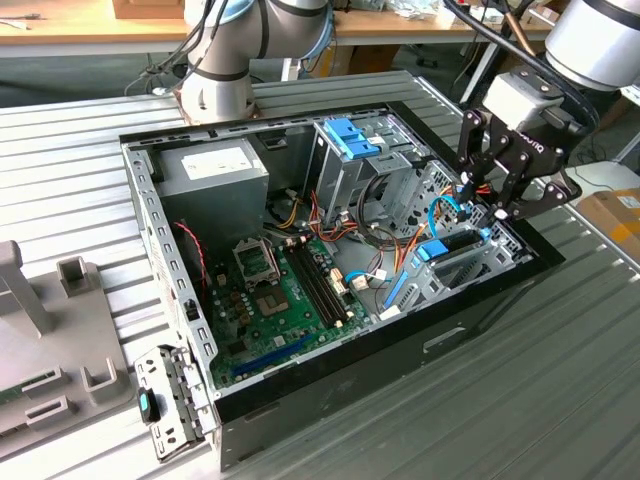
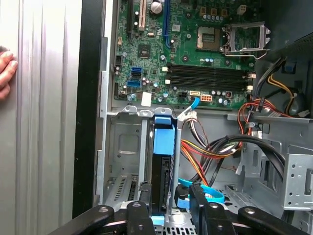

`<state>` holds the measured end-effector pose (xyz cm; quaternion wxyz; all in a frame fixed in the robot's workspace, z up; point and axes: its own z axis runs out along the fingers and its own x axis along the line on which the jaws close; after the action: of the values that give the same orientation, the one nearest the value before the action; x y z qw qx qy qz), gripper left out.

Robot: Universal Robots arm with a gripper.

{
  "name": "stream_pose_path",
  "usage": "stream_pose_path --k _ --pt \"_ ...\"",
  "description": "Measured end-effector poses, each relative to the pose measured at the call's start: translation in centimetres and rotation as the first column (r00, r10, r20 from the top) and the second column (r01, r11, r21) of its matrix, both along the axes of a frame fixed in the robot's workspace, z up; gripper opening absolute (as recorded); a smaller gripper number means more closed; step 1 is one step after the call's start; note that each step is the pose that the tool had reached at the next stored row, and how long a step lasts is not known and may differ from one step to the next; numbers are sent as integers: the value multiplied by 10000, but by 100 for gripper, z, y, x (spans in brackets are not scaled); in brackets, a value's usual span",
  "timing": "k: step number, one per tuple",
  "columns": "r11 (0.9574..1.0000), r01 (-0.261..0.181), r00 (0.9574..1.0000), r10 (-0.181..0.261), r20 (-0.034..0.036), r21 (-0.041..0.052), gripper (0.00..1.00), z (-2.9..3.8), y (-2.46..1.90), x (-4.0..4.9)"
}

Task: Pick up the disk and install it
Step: 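Insert the first disk wire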

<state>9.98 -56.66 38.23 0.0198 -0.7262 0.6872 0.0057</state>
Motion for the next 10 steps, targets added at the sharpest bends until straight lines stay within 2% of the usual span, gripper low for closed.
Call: stream_pose_path --k 4,5,6,10 --pt "9998 -186 9998 186 0 0 44 0 6 88" --pt "9997 -255 9997 255 0 0 44 0 8 143" --pt "9993 -372 9993 372 0 0 44 -1 10 244" --pt "9993 -377 9993 377 0 0 44 0 11 250"
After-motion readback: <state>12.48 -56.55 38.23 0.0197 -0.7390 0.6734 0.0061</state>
